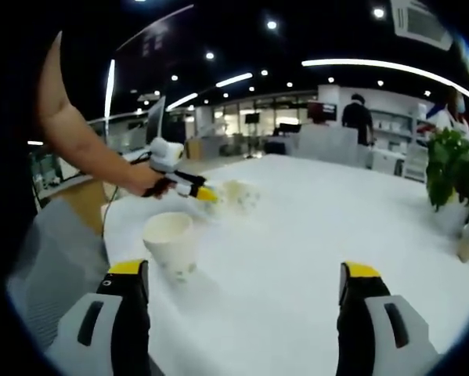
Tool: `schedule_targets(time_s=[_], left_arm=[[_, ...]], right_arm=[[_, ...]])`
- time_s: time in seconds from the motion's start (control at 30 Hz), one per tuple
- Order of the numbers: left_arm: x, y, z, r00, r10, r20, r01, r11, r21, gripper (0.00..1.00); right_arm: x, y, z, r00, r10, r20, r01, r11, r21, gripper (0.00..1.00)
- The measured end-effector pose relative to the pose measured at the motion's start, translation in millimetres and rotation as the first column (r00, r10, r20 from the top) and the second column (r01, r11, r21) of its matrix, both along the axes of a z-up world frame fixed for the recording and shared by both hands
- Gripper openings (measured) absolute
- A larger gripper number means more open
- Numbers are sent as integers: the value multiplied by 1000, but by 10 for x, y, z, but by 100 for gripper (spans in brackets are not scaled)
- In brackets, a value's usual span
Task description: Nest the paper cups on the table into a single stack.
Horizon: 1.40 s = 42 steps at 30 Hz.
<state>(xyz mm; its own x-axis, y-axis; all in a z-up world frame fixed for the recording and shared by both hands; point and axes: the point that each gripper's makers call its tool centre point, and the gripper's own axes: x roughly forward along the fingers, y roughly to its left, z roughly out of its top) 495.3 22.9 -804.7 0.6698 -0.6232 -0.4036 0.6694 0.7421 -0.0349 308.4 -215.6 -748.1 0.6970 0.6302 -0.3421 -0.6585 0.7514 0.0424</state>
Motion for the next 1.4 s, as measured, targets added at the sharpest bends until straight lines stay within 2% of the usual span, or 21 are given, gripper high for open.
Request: schedule_targets(time_s=[0.17, 0.43, 0.8, 1.17, 1.4], left_arm=[[-9, -3, -8, 1000, -3, 4, 3, 1000, 22, 39], [-25, 3, -3, 1000, -7, 3, 7, 1000, 19, 38], [-71, -13, -2, 999, -52, -7, 52, 998, 32, 36], [-92, -56, 146, 997, -76, -14, 76, 997, 15, 36], [-127, -105, 241, 993, -118, -19, 118, 993, 3, 36]], right_arm=[[3, -3, 7, 1000, -4, 0, 4, 1000, 3, 100], [6, 7, -4, 1000, -2, -4, 2, 1000, 7, 99], [31, 47, 4, 1000, 9, -3, -9, 1000, 3, 99], [47, 53, 20, 1000, 18, 2, -18, 1000, -5, 99], [50, 63, 26, 1000, 22, 4, -22, 1000, -8, 99]])
